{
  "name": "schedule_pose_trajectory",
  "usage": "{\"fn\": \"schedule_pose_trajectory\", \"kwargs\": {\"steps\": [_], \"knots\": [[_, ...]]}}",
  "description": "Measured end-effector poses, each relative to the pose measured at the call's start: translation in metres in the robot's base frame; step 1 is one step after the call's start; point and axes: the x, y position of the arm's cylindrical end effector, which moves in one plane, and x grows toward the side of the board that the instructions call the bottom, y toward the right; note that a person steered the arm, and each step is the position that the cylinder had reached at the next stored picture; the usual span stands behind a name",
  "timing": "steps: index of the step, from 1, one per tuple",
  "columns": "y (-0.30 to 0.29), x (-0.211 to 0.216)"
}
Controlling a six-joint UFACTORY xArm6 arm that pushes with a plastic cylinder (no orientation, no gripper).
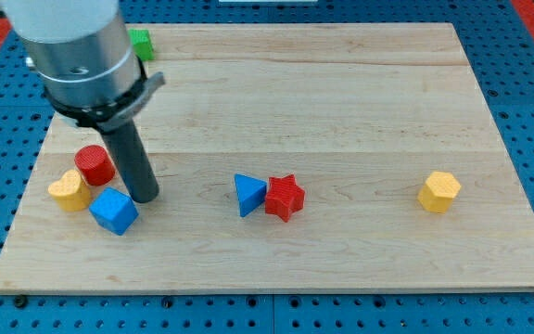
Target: Push blue triangle right to the blue cube
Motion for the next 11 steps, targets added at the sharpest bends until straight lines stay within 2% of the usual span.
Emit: {"fn": "schedule_pose_trajectory", "kwargs": {"steps": [1, 2, 3, 4, 5, 7, 9, 10, 11], "knots": [[-0.006, 0.03], [-0.034, 0.032], [-0.004, 0.032], [0.074, 0.031], [0.113, 0.016], [0.138, -0.001], [0.18, -0.051], [0.157, -0.07], [0.088, -0.068]]}}
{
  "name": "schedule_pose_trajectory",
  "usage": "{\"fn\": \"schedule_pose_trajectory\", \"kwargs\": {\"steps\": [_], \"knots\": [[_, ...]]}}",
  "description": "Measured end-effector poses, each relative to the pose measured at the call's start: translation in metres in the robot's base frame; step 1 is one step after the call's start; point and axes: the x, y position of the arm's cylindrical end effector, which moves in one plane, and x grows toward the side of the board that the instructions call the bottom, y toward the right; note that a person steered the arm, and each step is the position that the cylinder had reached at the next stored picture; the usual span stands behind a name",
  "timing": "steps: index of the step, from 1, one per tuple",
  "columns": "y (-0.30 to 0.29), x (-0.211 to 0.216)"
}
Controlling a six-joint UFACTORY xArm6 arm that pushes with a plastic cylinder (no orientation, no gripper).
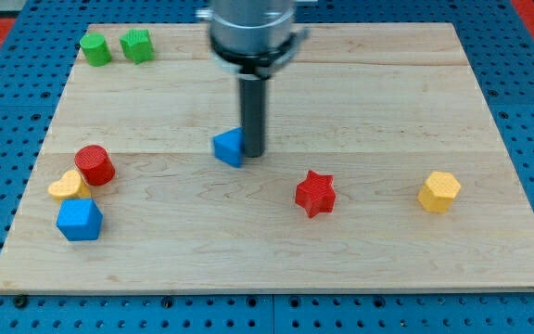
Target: Push blue triangle right to the blue cube
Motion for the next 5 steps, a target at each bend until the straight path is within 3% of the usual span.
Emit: {"fn": "schedule_pose_trajectory", "kwargs": {"steps": [2, 5], "knots": [[-0.054, -0.045], [-0.092, 0.042]]}}
